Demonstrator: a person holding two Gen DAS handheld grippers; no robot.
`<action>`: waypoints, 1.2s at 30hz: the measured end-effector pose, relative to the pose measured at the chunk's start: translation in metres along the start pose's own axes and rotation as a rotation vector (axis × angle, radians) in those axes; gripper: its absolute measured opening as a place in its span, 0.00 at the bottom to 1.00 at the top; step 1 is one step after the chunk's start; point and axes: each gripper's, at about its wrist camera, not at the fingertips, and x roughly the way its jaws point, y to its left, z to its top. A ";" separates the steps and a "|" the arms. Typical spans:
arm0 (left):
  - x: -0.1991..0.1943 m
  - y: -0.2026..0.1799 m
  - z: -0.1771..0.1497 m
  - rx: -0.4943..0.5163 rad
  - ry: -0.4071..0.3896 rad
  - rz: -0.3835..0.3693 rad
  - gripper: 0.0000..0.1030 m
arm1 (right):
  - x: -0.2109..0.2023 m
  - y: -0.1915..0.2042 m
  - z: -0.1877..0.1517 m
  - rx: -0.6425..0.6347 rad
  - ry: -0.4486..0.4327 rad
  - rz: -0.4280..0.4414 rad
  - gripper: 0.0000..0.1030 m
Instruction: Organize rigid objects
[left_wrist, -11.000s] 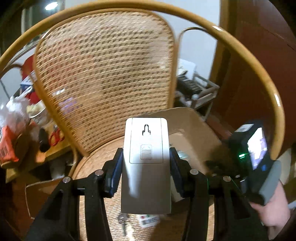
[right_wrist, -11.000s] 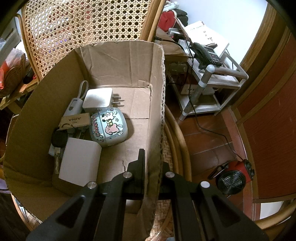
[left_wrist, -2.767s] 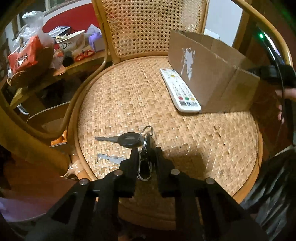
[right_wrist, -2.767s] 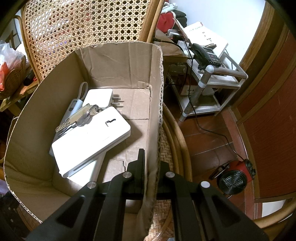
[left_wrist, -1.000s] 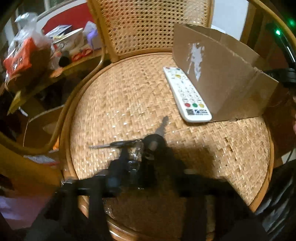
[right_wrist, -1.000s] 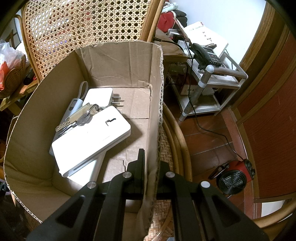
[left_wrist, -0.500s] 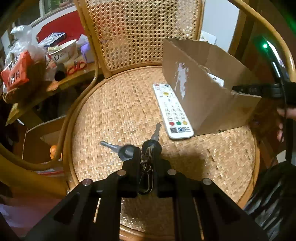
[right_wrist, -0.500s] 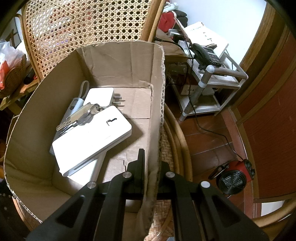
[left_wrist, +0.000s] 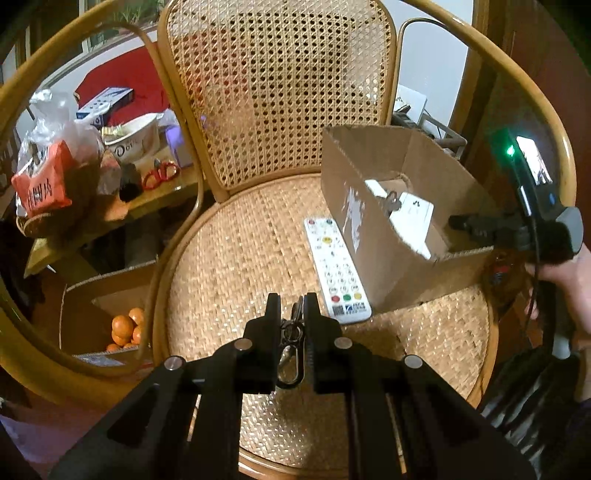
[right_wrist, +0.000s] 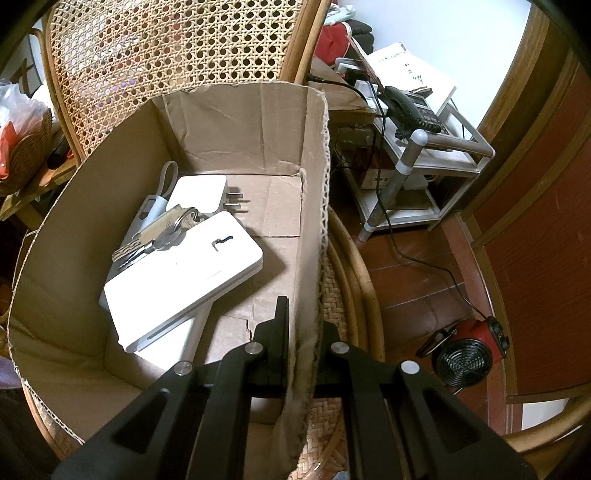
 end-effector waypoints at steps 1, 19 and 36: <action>-0.003 0.000 0.004 0.001 -0.010 0.000 0.11 | 0.000 0.000 0.000 0.001 0.000 0.000 0.08; -0.021 -0.026 0.054 0.063 -0.100 -0.020 0.11 | 0.001 -0.001 -0.004 -0.001 0.000 0.000 0.08; -0.041 -0.036 0.095 0.089 -0.204 -0.027 0.00 | 0.001 -0.002 -0.004 0.001 0.002 0.001 0.08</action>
